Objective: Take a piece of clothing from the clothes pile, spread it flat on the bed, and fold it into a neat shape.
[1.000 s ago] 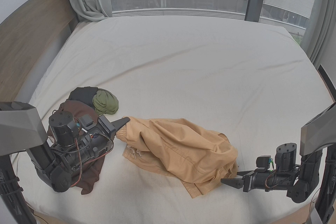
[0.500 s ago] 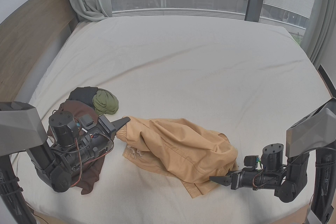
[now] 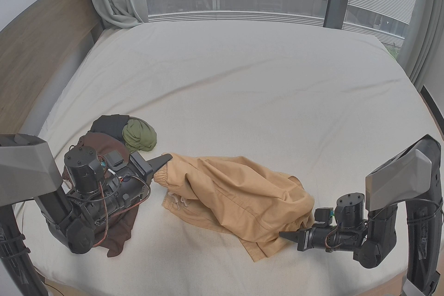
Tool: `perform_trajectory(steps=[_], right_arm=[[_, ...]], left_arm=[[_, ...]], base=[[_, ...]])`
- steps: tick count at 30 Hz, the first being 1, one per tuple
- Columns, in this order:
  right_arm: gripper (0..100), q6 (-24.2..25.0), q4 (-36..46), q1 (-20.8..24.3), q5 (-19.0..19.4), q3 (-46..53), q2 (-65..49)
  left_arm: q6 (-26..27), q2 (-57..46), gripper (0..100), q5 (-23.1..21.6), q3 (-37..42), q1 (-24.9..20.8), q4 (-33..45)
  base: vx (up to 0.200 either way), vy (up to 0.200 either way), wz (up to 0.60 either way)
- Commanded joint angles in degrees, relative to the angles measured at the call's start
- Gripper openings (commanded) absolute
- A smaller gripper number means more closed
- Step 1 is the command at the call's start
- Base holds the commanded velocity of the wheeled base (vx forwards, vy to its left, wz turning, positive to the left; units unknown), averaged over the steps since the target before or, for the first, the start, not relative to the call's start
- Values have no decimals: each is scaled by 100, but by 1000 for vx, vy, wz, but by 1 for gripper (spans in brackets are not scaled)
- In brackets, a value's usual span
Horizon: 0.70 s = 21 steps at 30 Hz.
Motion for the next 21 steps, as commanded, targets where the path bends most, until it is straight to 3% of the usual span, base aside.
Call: perform_trajectory(steps=[1,10,21], right_arm=[[0,8,-3,8,8,-12,8],[0,25,-3,-71,113,366,-572],[0,-1,6,-643,1071,796,-1705]], left_arm=[[-8,-1,0,-1,-12,6,-4],[-35,7,0,-1,-56,41,-4],[-44,16,0,-1,-91,49,-4]], base=[[0,0,0],[0,0,0],[0,0,0]])
